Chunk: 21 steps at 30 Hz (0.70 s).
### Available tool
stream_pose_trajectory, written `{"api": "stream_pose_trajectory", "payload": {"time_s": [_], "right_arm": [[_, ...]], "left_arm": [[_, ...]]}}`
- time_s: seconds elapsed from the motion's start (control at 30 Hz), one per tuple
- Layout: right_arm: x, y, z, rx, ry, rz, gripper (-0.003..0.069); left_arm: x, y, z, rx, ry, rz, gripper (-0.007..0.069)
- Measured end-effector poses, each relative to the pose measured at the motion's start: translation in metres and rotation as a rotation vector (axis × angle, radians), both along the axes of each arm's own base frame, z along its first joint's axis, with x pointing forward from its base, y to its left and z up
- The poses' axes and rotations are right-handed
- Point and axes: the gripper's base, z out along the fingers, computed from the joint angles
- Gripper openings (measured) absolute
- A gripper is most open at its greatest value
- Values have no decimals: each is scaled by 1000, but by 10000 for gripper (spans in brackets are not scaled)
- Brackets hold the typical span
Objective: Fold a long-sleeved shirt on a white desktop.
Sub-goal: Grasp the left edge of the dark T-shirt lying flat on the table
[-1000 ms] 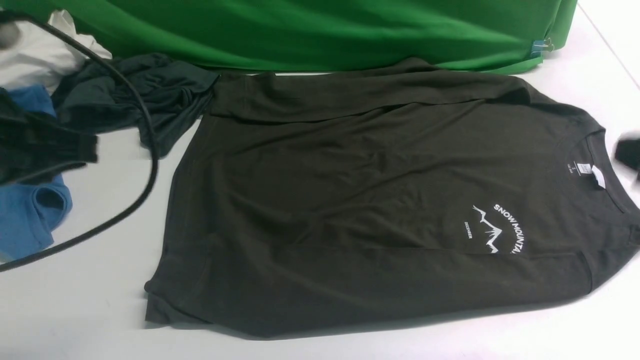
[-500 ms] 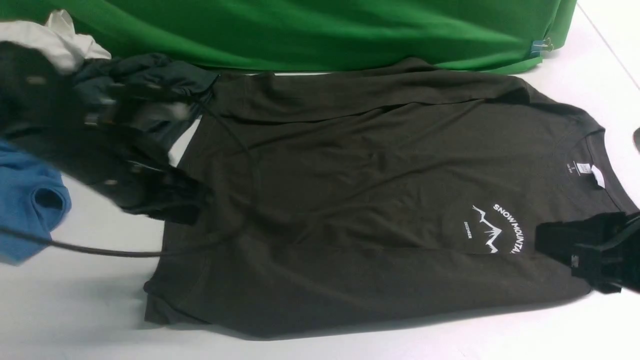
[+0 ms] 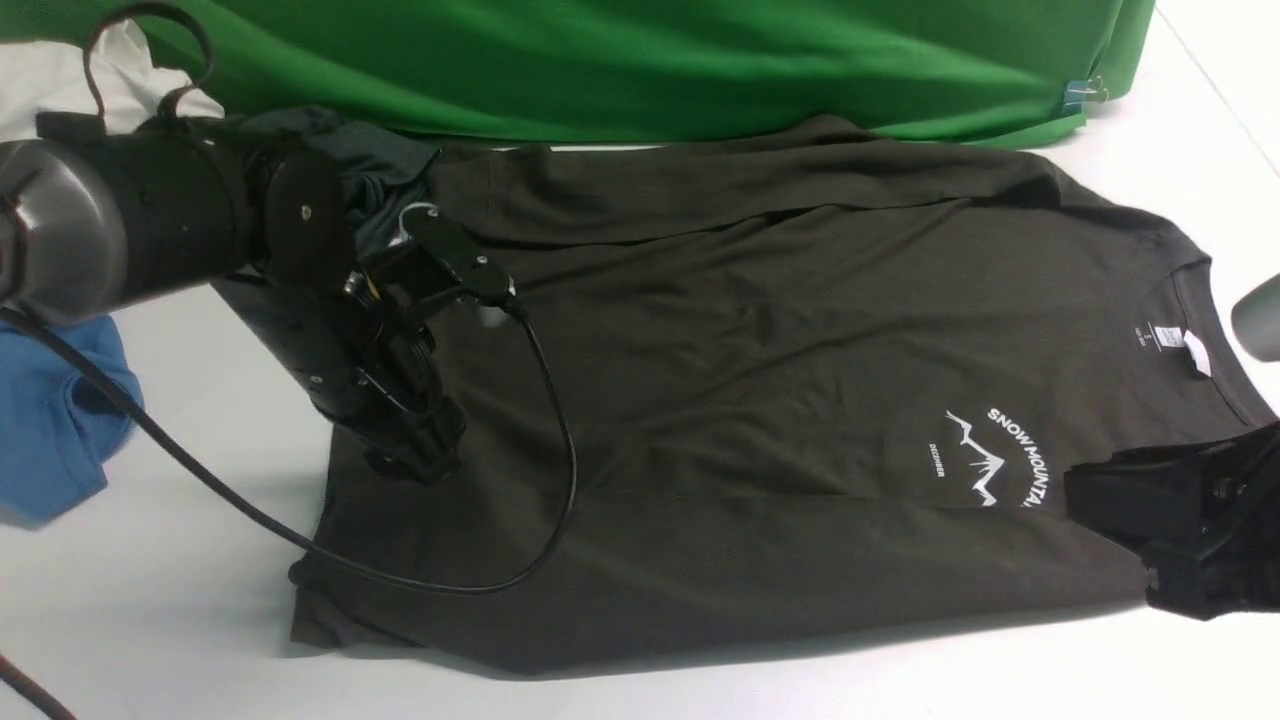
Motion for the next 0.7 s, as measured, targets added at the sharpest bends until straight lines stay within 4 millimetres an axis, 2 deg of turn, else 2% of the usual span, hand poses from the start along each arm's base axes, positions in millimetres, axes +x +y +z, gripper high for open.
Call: {"api": "stream_pose_trajectory", "payload": {"time_s": [0.17, 0.27, 0.33, 0.47, 0.5, 0.63, 0.67, 0.7], "right_arm": [[0, 0, 0, -17, -8, 16, 241], [0, 0, 0, -11, -4, 10, 241], [0, 0, 0, -6, 0, 4, 241], [-1, -1, -2, -5, 28, -6, 241], [-2, -1, -2, -7, 37, -6, 241], [-2, -1, -2, -8, 39, -6, 241], [-2, -1, -2, -8, 39, -6, 241], [-2, -1, -2, -9, 38, -6, 241]], "left_arm": [[5, 0, -14, 18, 18, -49, 454], [7, 5, -30, 22, 84, -35, 418], [7, 7, -33, 15, 95, -21, 399], [9, 14, -33, -30, 108, 37, 302], [8, 15, -33, -39, 118, 47, 251], [6, 13, -31, -50, 155, 40, 116], [6, 13, -31, -50, 157, 34, 108], [6, 11, -29, -65, 166, 22, 59]]}}
